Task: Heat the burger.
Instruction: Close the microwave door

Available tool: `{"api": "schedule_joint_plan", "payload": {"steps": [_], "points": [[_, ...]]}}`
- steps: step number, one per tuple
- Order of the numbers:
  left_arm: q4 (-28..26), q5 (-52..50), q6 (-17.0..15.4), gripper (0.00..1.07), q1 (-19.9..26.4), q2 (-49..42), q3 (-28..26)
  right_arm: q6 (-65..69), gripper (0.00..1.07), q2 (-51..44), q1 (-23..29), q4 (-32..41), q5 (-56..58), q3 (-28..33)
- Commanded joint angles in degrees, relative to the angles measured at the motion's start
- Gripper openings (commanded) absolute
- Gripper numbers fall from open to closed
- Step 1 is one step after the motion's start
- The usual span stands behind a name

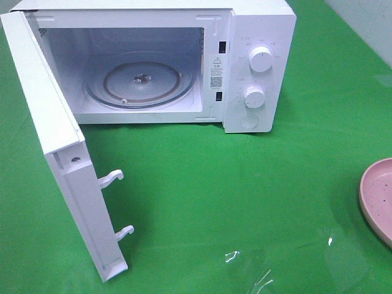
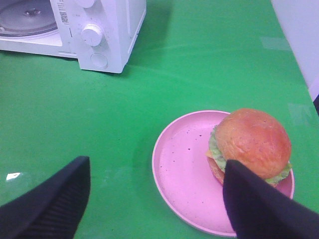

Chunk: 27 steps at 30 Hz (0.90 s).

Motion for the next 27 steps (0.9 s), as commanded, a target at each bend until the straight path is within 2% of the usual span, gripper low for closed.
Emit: {"api": "schedule_joint_plan", "payload": {"steps": [1,27], "points": [[-0.29,-0.34,-0.06,1.00,0.17,-1.03,0.23,-2.01,0.71,-1.43,-1.66,0.86,-0.80,0.29],[-0.23,-0.34,-0.06,1.00,0.17,-1.03,0.23,-2.06,0.69,-1.43,-2.46,0.97,-0.80,0.29]]}}
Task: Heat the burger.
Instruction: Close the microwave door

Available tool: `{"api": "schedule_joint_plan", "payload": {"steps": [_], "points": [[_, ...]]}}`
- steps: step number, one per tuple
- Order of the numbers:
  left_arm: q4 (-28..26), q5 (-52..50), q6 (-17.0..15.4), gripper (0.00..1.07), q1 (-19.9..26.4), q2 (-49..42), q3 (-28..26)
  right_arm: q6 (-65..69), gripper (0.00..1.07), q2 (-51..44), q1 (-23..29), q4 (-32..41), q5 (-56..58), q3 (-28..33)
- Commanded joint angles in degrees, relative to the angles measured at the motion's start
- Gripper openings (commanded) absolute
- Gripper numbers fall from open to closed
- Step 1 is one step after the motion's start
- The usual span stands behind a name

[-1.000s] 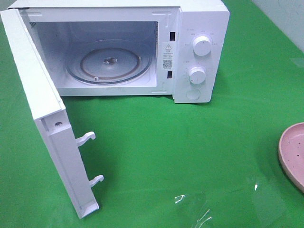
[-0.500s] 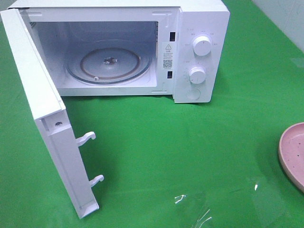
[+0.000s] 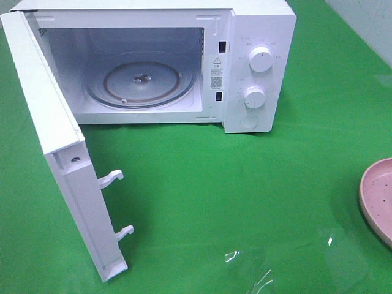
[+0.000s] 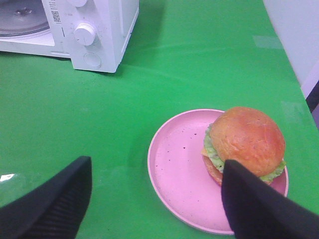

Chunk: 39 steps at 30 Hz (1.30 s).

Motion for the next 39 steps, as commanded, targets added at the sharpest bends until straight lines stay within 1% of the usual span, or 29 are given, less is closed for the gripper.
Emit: {"api": "schedule_joint_plan", "payload": {"steps": [1,5,12,31,33,34,35,37,39], "points": [[-0.23,-0.34,-0.06,1.00,0.17,-1.03,0.23,-0.74,0.69,-1.43,-0.34,0.29,-0.80,0.29],[-0.23,-0.34,-0.06,1.00,0.17,-1.03,0.23,-0.29,0.71,-1.43,-0.34,0.29,-0.80,0.29],[-0.23,-0.34,-0.06,1.00,0.17,-1.03,0.23,-0.29,0.71,-1.43,-0.34,1.38,-0.80,0.29],[-0.23,-0.34,-0.06,1.00,0.17,-1.03,0.23,-0.29,0.70,-1.43,-0.34,1.38,-0.80,0.29],[-0.23,-0.34,-0.06,1.00,0.17,-1.03,0.23,-0.23,0.70,-1.43,-1.32,1.38,-0.80,0.29],[-0.23,-0.34,-0.06,1.00,0.17,-1.03,0.23,-0.34,0.70,-1.43,-2.75,1.26,-0.80,0.29],[-0.23,-0.34,-0.06,1.00,0.17,-1.03,0.23,-0.34,0.70,-1.43,-2.75,1.26,-0.80,0.29],[-0.23,-0.34,-0.06,1.00,0.17,-1.03,0.23,-0.34,0.70,-1.43,-4.98,1.26,-0.80,0.29],[-0.23,-0.34,-0.11,1.00,0.17,-1.03,0.23,-0.34,0.70,-1.43,-5.73,1.26,-0.80,0.29]]}}
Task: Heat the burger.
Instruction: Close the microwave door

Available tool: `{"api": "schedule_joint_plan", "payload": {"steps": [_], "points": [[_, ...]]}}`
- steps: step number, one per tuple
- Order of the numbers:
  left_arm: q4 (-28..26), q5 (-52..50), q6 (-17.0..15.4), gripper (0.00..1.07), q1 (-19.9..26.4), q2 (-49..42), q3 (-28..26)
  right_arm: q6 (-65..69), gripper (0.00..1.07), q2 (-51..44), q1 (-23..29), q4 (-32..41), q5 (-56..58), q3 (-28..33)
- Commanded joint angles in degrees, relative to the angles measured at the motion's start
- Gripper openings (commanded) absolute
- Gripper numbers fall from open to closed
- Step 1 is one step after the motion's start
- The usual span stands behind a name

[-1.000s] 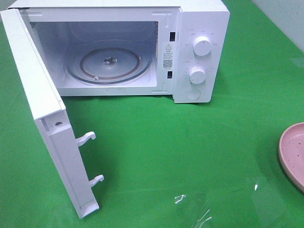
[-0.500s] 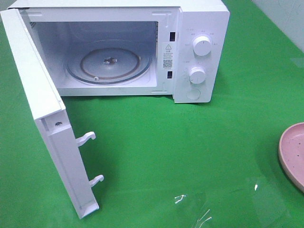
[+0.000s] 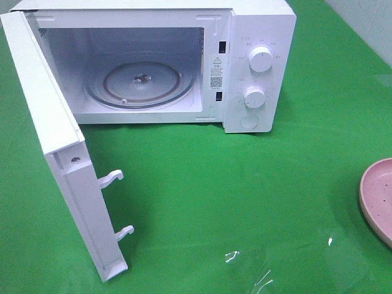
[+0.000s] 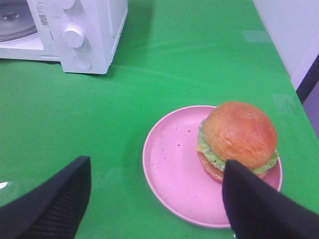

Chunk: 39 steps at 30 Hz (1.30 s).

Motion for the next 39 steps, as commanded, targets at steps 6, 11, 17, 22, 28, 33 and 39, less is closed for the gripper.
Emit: {"api": "schedule_joint_plan", "payload": {"steps": [6,11,17,22,28,33,39], "points": [[-0.29,-0.34,-0.11,1.00,0.17,-1.03,0.23,-0.34,0.70,-1.43,-1.26,-0.06,-0.80,0.29],[-0.29,-0.46,-0.40,0.99,0.17,-0.92,0.11,-0.34,0.70,-1.43,-1.26,-0.06,-0.80,0.29],[-0.17,-2.12,-1.83,0.89,0.17,2.35,-0.97,-0.34,0.70,-1.43,-1.20,-0.06,-0.80,0.29],[-0.29,-8.42,-1.83,0.75,0.17,6.36,-1.55,-0.34,0.70,-1.43,-1.20,-0.06,-0.80,0.29],[1.66,-15.13,-1.60,0.33,0.17,15.24,-1.32,-0.34,0.70,-1.43,-1.20,-0.06,-0.80,0.29],[2.69,-20.51,-1.60,0.00,0.17,20.45,-0.17,-0.34,0.70,-1.43,-1.20,-0.06,-0.80,0.29],[3.32,-33.63,-0.92,0.00,0.17,24.98,5.10,-0.34,0.70,-1.43,-1.20,-0.06,-0.80,0.29]]}}
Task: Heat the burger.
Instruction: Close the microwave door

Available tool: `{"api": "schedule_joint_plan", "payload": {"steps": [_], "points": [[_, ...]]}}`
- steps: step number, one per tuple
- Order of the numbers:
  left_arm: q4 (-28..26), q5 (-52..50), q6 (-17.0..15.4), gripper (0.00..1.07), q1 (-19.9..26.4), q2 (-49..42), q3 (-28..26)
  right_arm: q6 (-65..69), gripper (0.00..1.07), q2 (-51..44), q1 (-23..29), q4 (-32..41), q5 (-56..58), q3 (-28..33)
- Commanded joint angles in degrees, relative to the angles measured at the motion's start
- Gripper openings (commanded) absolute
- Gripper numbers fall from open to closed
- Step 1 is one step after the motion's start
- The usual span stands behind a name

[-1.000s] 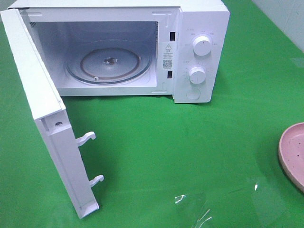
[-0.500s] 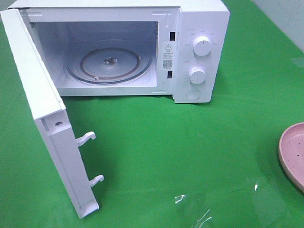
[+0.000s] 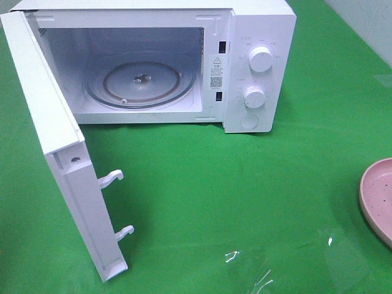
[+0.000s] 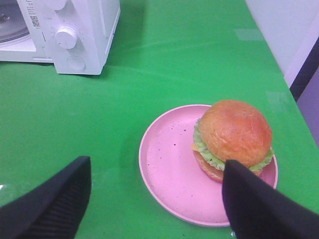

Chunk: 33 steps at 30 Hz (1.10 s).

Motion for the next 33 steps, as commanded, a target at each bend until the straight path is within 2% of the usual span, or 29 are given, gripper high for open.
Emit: {"api": "schedule_joint_plan", "payload": {"steps": [1,3,4,5,6,9,11,15,18,20,23,24,25,26,27,28,29,30,31,32,33], "points": [[0.11,-11.46,0.00,0.00,0.17,2.69,4.35,-0.34,0.70,-1.43,-0.23,-0.06,-0.80,0.29],[0.11,-14.38,0.00,0.00,0.17,3.38,5.56,-0.34,0.70,-1.43,-0.23,-0.06,-0.80,0.29],[0.06,-21.31,0.00,0.00,0.17,4.64,7.91,-0.34,0.70,-1.43,-0.23,-0.06,-0.80,0.29],[0.06,-21.31,0.00,0.00,0.17,4.64,7.91,-0.34,0.70,-1.43,-0.23,-0.06,-0.80,0.29],[-0.06,-27.85,-0.40,0.00,0.17,6.13,10.20,-0.34,0.70,-1.43,-0.23,-0.06,-0.80,0.29],[-0.17,-31.23,-0.57,0.00,0.17,7.05,11.40,-0.34,0.70,-1.43,-0.23,-0.06,-0.80,0.29],[-1.38,-41.31,-0.69,0.00,0.11,11.12,14.67,-0.34,0.70,-1.43,-0.23,-0.06,-0.80,0.29],[-1.49,-47.50,-0.69,0.00,0.11,17.65,15.53,-0.34,0.70,-1.43,-0.23,-0.06,-0.80,0.29],[-1.32,-48.70,-0.69,0.00,0.11,19.08,15.53,-0.34,0.70,-1.43,-0.23,-0.06,-0.80,0.29],[0.86,-55.18,-0.74,0.00,0.00,25.67,15.53,-0.34,0.70,-1.43,-0.23,-0.06,-0.80,0.29],[2.81,-58.61,-1.55,0.00,0.00,28.88,15.53,-0.34,0.70,-1.43,-0.23,-0.06,-0.80,0.29],[6.02,-61.65,-4.24,0.00,0.00,31.57,15.53,-0.34,0.70,-1.43,-0.23,-0.06,-0.80,0.29],[6.02,-61.65,-4.24,0.00,0.00,31.57,15.53,-0.34,0.70,-1.43,-0.23,-0.06,-0.80,0.29],[9.68,-64.86,-7.62,0.00,0.00,34.15,15.53,-0.34,0.70,-1.43,-0.23,-0.06,-0.80,0.29],[11.97,-66.63,-9.51,0.00,0.00,35.58,15.53,-0.34,0.70,-1.43,-0.23,-0.06,-0.80,0.29],[11.97,-66.63,-9.51,0.00,0.00,35.58,15.53,-0.34,0.70,-1.43,-0.23,-0.06,-0.80,0.29],[15.87,-69.79,-12.26,0.00,0.00,37.99,15.53,-0.34,0.70,-1.43,-0.23,-0.06,-0.80,0.29],[15.87,-69.79,-12.26,0.00,0.00,37.99,15.53,-0.34,0.70,-1.43,-0.23,-0.06,-0.80,0.29],[19.60,-72.14,-14.50,0.00,0.00,40.45,15.53,-0.34,0.70,-1.43,-0.23,-0.06,-0.80,0.29],[19.60,-72.14,-14.50,0.00,0.00,40.45,15.53,-0.34,0.70,-1.43,-0.23,-0.06,-0.80,0.29],[22.35,-74.54,-16.10,0.00,0.00,42.57,15.53,-0.34,0.70,-1.43,-0.23,-0.06,-0.80,0.29]]}}
